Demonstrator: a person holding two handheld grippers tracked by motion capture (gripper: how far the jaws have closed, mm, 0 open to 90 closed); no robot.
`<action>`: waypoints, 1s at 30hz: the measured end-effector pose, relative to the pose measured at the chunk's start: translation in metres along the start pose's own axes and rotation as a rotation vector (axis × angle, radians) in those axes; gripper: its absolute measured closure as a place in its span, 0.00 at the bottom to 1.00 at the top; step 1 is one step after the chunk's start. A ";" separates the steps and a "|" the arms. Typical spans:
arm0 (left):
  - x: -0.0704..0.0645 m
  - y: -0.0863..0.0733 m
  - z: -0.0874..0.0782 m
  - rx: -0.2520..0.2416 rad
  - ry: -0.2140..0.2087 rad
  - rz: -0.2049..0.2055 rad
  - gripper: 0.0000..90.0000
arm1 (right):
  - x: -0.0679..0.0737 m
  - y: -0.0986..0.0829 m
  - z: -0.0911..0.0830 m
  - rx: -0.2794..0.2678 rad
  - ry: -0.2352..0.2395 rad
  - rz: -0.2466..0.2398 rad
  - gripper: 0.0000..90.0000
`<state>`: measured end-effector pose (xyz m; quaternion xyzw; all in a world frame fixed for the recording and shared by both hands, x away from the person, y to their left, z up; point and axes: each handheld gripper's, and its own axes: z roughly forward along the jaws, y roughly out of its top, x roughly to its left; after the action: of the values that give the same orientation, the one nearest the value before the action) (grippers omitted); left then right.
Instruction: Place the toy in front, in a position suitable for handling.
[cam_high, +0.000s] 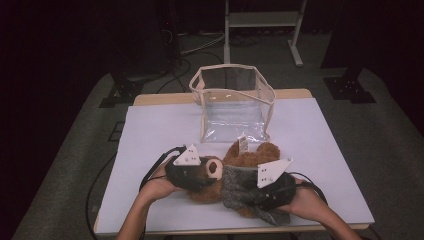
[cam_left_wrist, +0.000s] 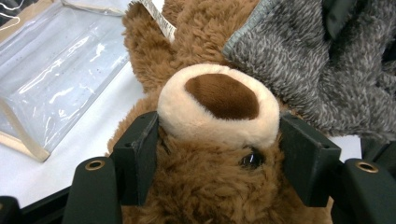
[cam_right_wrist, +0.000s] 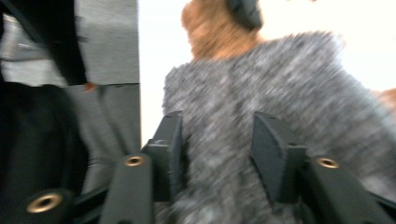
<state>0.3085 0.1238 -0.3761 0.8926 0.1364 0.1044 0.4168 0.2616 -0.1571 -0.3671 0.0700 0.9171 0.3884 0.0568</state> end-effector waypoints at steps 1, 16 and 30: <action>-0.001 0.000 0.000 0.000 0.001 0.003 0.38 | 0.000 0.003 0.000 -0.007 -0.016 -0.012 0.55; -0.004 0.000 0.004 0.016 -0.010 0.033 0.39 | 0.002 0.012 0.046 0.121 -0.116 -0.126 0.72; -0.003 -0.002 0.003 0.003 -0.004 0.032 0.39 | -0.005 -0.007 0.002 0.086 -0.119 -0.064 0.91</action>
<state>0.3059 0.1218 -0.3799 0.8955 0.1213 0.1092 0.4141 0.2660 -0.1614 -0.3731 0.0660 0.9297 0.3417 0.1208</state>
